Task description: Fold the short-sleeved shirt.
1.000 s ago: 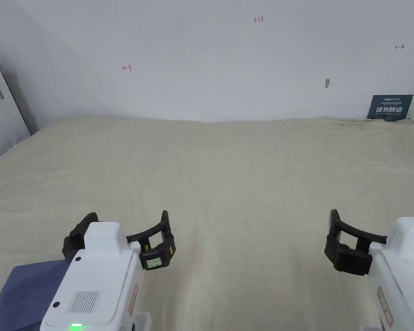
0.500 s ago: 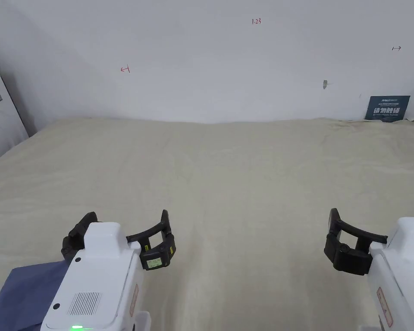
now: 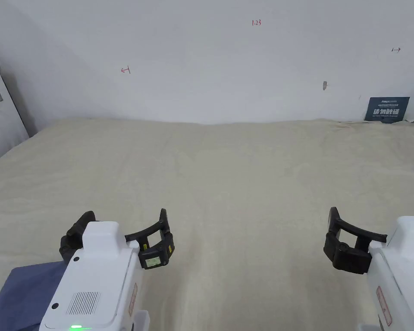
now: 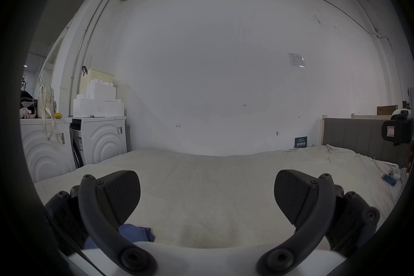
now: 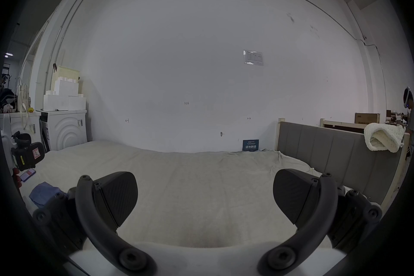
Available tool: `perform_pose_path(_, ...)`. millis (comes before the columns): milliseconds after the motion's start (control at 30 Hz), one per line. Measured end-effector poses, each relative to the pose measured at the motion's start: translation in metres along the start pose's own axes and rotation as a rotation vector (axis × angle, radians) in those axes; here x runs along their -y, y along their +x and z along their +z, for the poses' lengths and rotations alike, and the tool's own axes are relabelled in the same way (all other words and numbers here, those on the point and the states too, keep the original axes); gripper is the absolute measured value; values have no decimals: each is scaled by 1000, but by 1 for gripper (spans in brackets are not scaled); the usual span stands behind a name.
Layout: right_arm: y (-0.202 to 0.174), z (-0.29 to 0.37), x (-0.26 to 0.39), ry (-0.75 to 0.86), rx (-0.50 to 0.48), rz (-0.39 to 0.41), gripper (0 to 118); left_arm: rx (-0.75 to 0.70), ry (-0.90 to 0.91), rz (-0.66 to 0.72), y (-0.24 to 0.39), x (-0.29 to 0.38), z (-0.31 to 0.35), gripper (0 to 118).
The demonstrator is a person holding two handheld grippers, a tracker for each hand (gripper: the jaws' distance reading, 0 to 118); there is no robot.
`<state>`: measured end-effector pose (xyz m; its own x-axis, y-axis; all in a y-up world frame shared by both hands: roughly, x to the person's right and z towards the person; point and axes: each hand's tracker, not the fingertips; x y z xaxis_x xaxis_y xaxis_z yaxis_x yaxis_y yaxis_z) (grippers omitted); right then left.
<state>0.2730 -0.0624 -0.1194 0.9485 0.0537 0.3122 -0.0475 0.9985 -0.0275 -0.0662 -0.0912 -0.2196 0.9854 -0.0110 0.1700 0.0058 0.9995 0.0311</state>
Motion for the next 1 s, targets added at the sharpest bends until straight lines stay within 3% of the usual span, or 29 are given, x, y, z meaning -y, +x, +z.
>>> perform_pose_path(1000, -5, -1, 2, -9, 0, 8, 118, -7, -14, -14, -4, 6, -1, 118)
